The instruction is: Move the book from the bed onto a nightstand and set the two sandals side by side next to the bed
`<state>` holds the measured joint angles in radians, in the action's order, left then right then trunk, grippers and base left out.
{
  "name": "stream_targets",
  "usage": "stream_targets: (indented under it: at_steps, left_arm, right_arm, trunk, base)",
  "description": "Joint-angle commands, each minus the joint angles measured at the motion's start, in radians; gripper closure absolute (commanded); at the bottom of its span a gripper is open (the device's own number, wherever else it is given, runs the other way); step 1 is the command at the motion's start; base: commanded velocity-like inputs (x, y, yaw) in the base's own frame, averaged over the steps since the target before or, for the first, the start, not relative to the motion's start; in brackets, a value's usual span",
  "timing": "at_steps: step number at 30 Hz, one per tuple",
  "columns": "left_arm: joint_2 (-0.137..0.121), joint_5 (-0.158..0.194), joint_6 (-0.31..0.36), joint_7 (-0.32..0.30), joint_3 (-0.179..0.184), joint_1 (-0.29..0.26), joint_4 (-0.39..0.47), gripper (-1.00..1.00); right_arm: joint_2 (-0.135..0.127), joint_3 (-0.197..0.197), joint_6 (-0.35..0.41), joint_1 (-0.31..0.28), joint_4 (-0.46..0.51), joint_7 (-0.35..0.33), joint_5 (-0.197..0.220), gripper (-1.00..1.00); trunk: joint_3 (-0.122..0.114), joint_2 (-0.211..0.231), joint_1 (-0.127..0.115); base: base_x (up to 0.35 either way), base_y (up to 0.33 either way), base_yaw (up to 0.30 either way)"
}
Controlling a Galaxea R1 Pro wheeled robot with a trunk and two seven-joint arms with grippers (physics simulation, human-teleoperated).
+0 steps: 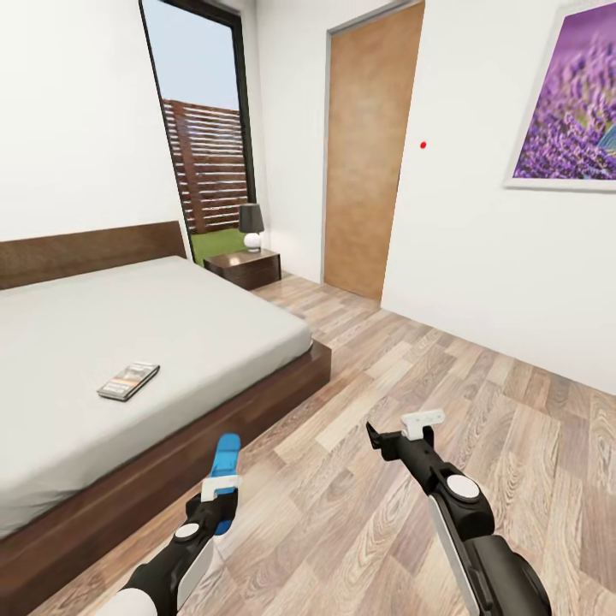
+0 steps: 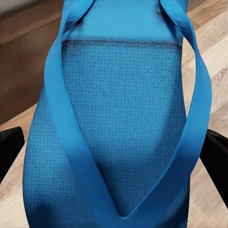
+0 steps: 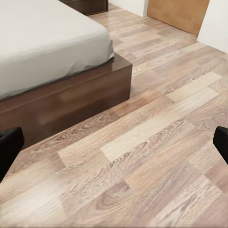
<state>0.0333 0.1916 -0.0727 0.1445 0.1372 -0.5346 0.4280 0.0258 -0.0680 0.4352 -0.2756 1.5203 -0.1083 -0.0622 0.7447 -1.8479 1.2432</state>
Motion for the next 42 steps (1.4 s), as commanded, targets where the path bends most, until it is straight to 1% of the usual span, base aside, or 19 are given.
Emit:
stream_targets:
  at_steps: [1, 8, 26, 42]
  left_arm:
    - [-0.001, 0.01, -0.004, 0.008, 0.009, -0.001, -0.001, 1.0]
    - [-0.001, 0.01, -0.004, 0.009, 0.009, -0.001, -0.001, 1.0]
    - [-0.001, 0.009, -0.004, 0.012, 0.009, -0.001, -0.002, 1.0]
    - [-0.001, 0.009, -0.004, 0.011, 0.009, -0.001, -0.002, 1.0]
  right_arm:
    - [0.001, 0.001, 0.005, -0.001, -0.003, -0.006, -0.007, -1.0]
    - [0.002, 0.0, -0.012, -0.001, -0.029, -0.003, -0.007, -1.0]
    - [0.002, -0.002, -0.016, -0.001, -0.04, -0.002, -0.007, -1.0]
    - [0.015, -0.006, -0.016, -0.001, -0.081, -0.002, -0.008, -1.0]
  trunk:
    - [-0.002, 0.007, -0.004]
    - [-0.024, 0.056, -0.031]
    - [-0.081, 0.182, -0.1]
    - [-0.131, 0.294, -0.161]
  base:
    - [0.0, 0.0, 0.0]
    - [0.0, 0.0, 0.0]
    - [0.0, 0.0, 0.0]
    - [0.0, 0.0, 0.0]
